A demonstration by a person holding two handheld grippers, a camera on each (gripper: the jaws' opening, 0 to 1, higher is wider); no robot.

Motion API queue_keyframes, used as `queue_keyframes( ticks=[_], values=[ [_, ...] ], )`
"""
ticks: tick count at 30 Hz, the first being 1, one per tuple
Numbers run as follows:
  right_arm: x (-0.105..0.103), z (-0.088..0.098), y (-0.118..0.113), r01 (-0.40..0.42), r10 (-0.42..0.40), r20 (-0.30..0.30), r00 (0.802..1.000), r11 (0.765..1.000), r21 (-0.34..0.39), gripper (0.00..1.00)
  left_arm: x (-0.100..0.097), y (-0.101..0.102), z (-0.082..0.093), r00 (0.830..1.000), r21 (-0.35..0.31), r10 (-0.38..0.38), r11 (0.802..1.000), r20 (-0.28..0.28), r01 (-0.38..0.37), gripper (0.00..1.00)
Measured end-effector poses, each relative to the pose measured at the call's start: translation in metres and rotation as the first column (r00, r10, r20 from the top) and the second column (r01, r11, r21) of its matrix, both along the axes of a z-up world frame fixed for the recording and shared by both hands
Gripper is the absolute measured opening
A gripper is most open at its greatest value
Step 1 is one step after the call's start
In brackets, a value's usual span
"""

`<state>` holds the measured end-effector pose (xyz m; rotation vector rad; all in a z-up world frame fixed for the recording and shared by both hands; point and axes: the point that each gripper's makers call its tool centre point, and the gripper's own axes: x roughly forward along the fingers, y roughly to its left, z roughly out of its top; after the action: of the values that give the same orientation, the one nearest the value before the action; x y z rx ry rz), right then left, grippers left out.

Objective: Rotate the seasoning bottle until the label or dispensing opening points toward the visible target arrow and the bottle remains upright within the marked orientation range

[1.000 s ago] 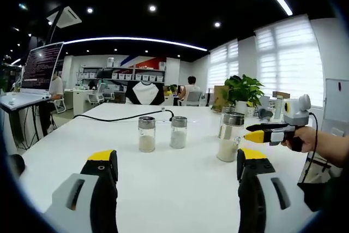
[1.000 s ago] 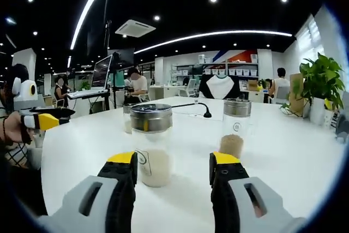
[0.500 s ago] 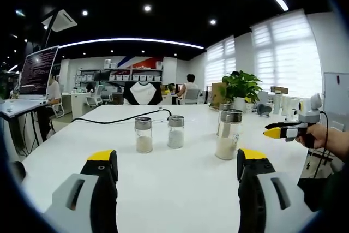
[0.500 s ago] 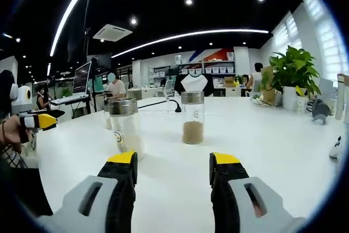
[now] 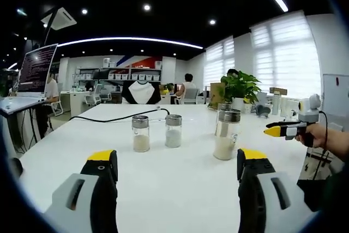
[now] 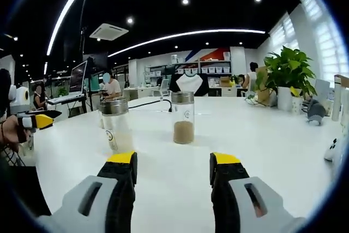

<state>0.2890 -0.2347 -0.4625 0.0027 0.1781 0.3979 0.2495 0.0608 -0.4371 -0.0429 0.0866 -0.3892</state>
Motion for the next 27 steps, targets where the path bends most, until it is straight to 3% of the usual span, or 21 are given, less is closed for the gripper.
queue_keyframes(
  ticks=[16,25,27],
  values=[
    [0.056,0.002,0.007,-0.026,0.026,0.008,1.0,0.998,-0.065,0.55,-0.001,0.003,0.003,1.0,-0.005,0.012,1.0,0.007,-0.012,0.95],
    [0.106,0.001,0.017,-0.036,0.037,0.016,0.999,0.995,-0.091,0.56,-0.004,0.002,0.004,1.0,-0.011,0.013,1.0,0.01,-0.013,0.95],
    [0.117,0.002,0.021,-0.04,0.041,0.01,0.999,0.998,-0.057,0.56,-0.004,0.003,0.004,1.0,-0.011,0.014,1.0,0.009,-0.014,0.95]
  ],
)
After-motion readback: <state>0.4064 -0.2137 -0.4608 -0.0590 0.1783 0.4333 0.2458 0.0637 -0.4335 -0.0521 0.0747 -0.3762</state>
